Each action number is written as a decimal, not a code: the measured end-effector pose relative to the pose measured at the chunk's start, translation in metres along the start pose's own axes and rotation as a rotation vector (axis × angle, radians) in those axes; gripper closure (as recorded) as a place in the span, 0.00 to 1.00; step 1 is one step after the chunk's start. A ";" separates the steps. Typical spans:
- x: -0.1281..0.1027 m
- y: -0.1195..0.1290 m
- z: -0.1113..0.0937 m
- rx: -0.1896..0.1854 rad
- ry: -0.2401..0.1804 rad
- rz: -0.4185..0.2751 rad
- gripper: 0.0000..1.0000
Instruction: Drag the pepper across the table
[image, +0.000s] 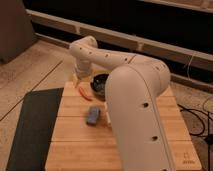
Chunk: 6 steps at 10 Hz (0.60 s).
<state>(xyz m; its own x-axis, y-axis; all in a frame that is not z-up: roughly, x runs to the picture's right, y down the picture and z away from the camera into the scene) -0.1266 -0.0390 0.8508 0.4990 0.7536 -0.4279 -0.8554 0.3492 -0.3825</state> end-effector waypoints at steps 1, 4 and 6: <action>-0.008 -0.004 -0.003 0.020 -0.036 -0.028 0.35; -0.038 0.000 -0.012 0.060 -0.178 -0.218 0.35; -0.040 0.003 -0.001 0.031 -0.210 -0.288 0.35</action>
<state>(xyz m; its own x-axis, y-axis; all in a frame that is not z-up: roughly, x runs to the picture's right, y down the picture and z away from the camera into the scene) -0.1492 -0.0685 0.8657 0.6839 0.7184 -0.1270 -0.6889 0.5785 -0.4368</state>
